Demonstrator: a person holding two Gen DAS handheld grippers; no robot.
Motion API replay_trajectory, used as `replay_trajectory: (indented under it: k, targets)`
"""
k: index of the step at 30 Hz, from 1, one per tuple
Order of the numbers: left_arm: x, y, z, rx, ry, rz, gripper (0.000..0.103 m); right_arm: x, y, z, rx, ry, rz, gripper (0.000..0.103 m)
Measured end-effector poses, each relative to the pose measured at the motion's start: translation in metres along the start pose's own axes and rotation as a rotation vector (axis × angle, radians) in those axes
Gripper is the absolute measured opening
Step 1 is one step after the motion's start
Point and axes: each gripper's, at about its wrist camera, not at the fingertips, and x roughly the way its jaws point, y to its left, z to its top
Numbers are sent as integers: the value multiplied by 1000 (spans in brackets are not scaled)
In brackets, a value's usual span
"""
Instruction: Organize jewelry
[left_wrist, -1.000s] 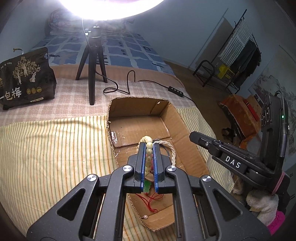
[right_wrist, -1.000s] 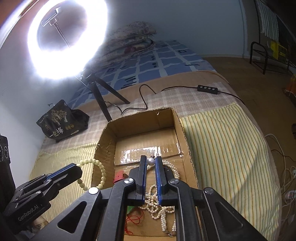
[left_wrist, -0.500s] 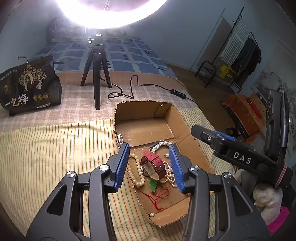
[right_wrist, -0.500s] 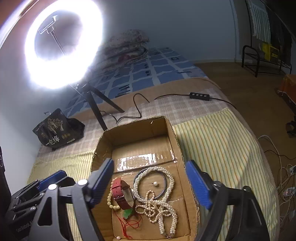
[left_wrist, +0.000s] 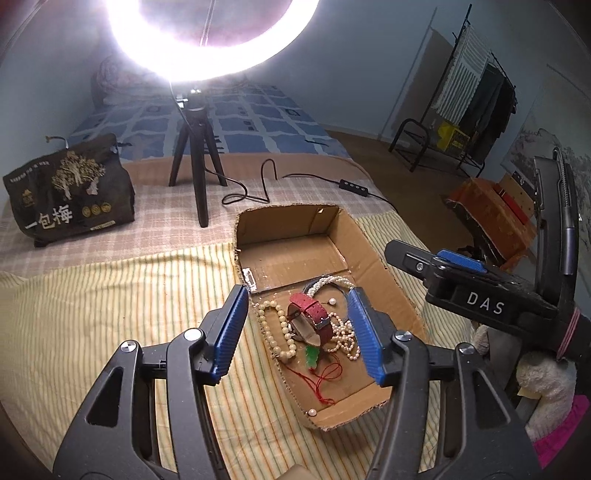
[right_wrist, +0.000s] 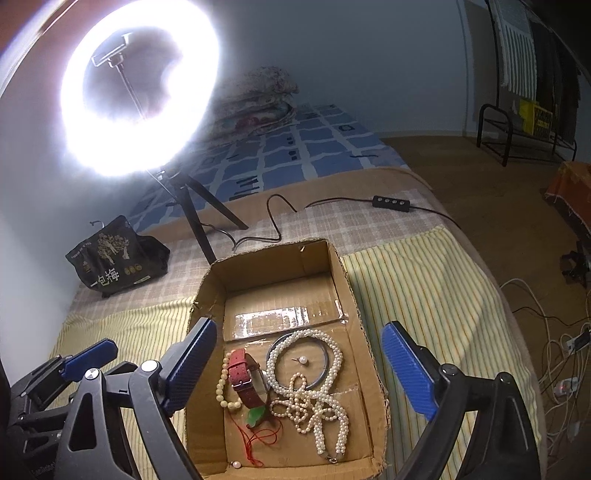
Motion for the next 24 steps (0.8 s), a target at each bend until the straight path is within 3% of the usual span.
replay_trajectory:
  k: [18, 20, 24]
  targets:
    - [-85, 4, -18, 45, -118, 54, 58, -87, 35, -18, -86, -151, -73, 94]
    - [-96, 2, -22, 51, -133, 56, 58, -99, 39, -22, -95, -174, -76, 102]
    - [-116, 0, -30, 50, -174, 64, 71, -125, 45, -31, -109, -242, -85, 103]
